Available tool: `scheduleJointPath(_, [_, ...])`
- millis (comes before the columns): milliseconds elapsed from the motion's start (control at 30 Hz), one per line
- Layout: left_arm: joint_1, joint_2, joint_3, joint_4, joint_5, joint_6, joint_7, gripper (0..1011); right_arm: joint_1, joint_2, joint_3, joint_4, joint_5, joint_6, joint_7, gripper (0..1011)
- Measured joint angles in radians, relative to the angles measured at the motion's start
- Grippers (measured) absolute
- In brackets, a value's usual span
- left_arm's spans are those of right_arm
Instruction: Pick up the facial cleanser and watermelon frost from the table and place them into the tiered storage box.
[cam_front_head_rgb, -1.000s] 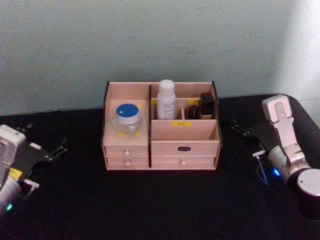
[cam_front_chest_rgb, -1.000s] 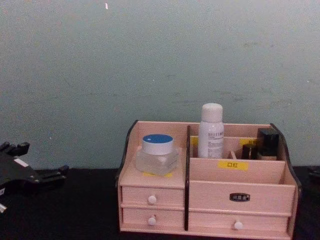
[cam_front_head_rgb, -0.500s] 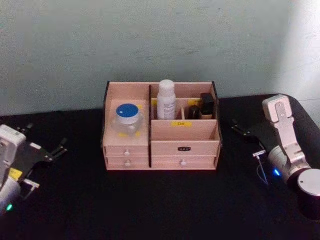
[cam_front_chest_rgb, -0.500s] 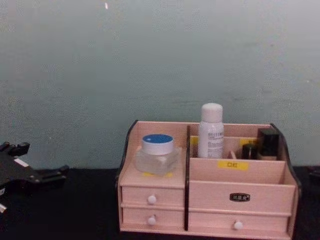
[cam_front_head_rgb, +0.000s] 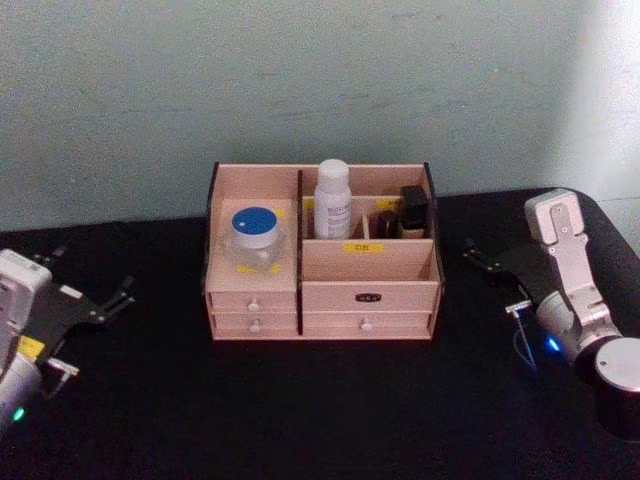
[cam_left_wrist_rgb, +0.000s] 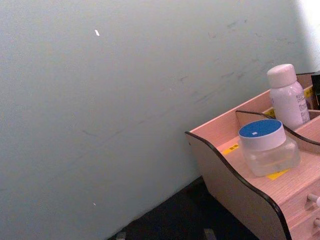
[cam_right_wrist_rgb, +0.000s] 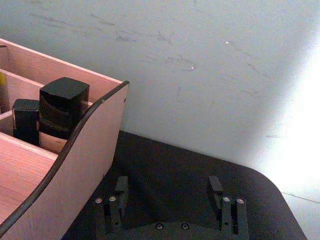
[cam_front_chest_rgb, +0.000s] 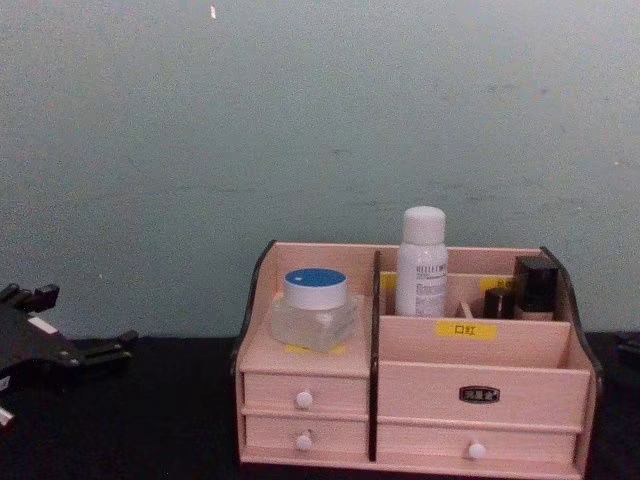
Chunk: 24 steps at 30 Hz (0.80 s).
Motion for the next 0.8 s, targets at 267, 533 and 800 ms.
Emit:
scheduleJointPath(267, [0.000, 0.000, 0.000, 0.000, 0.000, 0.000, 0.000, 1001, 0.000, 0.000, 0.000, 0.000, 0.000, 0.000, 0.000, 1002])
scheduleJointPath(533, [0.000, 0.000, 0.000, 0.000, 0.000, 0.000, 0.000, 1001, 0.000, 0.000, 0.000, 0.000, 0.000, 0.000, 0.000, 1002])
scheduleJointPath(800, [0.000, 0.000, 0.000, 0.000, 0.000, 0.000, 0.000, 1001, 0.000, 0.000, 0.000, 0.000, 0.000, 0.000, 0.000, 1002])
